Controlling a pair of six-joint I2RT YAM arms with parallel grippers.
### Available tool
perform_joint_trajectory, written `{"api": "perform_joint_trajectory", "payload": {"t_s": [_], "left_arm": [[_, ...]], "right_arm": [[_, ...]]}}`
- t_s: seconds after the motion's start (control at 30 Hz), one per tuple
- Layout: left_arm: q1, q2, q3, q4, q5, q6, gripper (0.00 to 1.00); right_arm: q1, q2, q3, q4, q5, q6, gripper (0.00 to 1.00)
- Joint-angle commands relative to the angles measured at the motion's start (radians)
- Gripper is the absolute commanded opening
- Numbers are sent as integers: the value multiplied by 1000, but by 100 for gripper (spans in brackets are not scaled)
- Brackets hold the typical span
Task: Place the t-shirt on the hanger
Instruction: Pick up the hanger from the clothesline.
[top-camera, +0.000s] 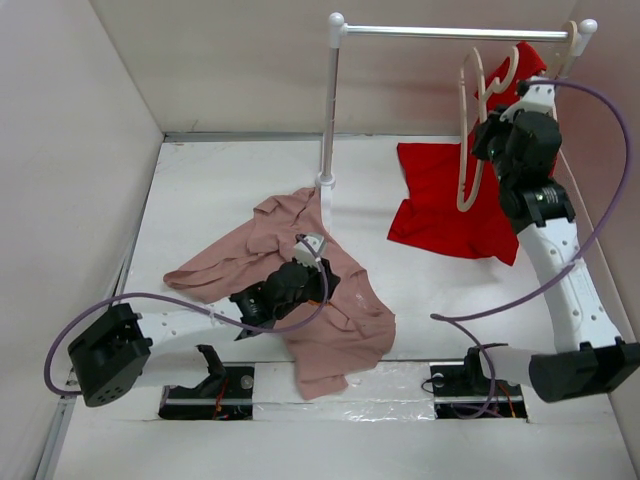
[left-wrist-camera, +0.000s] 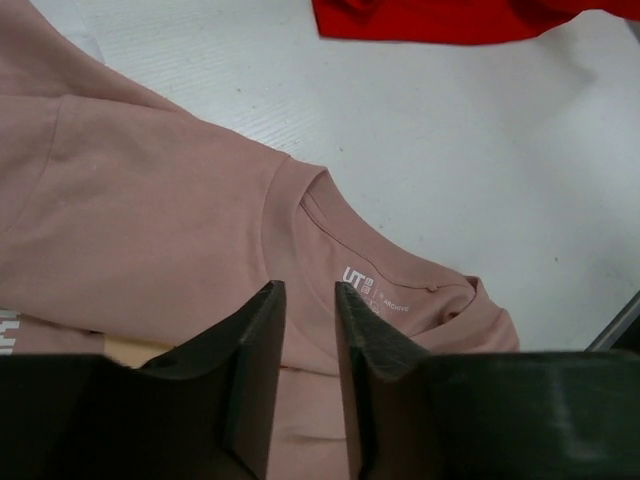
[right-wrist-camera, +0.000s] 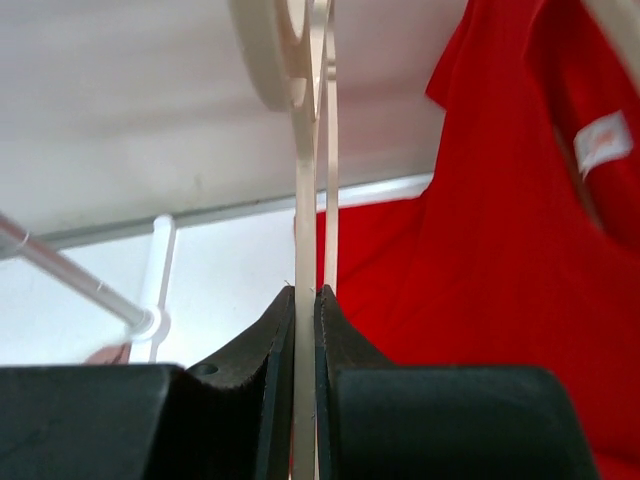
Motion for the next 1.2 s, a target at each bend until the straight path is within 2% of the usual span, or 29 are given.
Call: {"api": "perform_joint_trajectory", "payload": {"t_s": [0.0,0.03,0.1,0.17,0.2,0.37,0.47,0.67,0.93,1.03,1.17], "left_arm": [[-5,41,64,8,0,23,22],[-5,56,72,3,2,27,15],[-31,108,101,-3,-18,40,7],[-49,171,154,-22,-56,46,5],[-68,197,176,-54,-110,46,6],[-89,346,287,-123,-198,43,26],[-89,425,348,-166,-247,38,29],[-89,535,431,-216,-297,47,29],[-89,568,429,-194,-287,73,28],[-89,585,455,-216,-305,80,22],[-89,598,468,-204,-317,89,7]], "right_arm": [[45,-112,-105,132,7,54,0],[65,-136,-140,144,4,61,0],[86,-211,-238,153,-17,83,0],[131,-267,-307,164,-25,113,0],[146,-325,-387,169,-42,126,0],[233,-535,-628,178,-131,204,0],[281,-687,-737,132,-131,233,0],[336,-893,-772,-46,-126,247,0],[379,-982,-782,-126,-164,268,0],[379,-992,-779,-135,-181,282,0],[379,-993,-745,-165,-192,275,0]]}}
